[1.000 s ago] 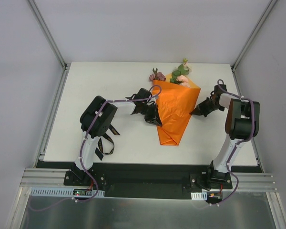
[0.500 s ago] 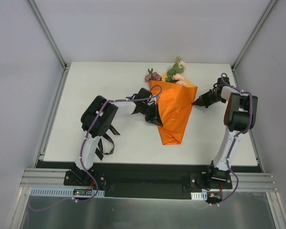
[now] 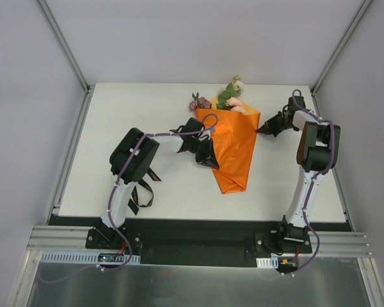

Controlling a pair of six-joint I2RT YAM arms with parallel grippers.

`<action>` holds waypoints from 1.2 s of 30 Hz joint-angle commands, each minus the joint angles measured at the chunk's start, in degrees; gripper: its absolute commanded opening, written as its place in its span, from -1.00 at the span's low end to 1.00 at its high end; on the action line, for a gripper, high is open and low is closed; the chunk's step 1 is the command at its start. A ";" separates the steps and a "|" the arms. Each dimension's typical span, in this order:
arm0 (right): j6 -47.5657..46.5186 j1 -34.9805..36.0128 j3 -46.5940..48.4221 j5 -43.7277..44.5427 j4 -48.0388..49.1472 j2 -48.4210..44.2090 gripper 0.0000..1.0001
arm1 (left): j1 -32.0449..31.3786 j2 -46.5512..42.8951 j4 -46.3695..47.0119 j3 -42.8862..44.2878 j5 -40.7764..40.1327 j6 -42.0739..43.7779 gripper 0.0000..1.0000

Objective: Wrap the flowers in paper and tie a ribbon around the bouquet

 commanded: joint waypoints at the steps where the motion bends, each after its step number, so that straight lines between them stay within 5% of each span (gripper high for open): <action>1: -2.64 1.46 4.79 4.45 3.86 2.62 -0.99 | -0.45 1.86 -4.45 -0.69 -1.85 2.96 -1.00; 15: -6.07 6.12 14.98 2.78 17.13 9.90 -0.80 | -0.36 3.10 -4.45 -0.25 -1.41 2.88 -1.00; 29: -9.23 7.09 34.93 5.42 10.49 18.28 -0.78 | 0.17 3.63 -4.80 1.95 1.75 4.02 -1.00; 31: -13.00 6.56 34.42 4.55 4.96 14.50 -0.67 | 0.17 1.88 -4.89 2.21 2.02 4.98 -1.00; 33: -19.13 6.30 28.47 6.20 2.12 5.46 -0.22 | 0.34 0.55 -4.80 2.65 2.54 6.12 -0.93; 36: -25.13 5.34 16.90 12.70 -2.01 -7.08 0.16 | 0.78 -2.35 -4.80 2.83 3.24 7.26 -0.61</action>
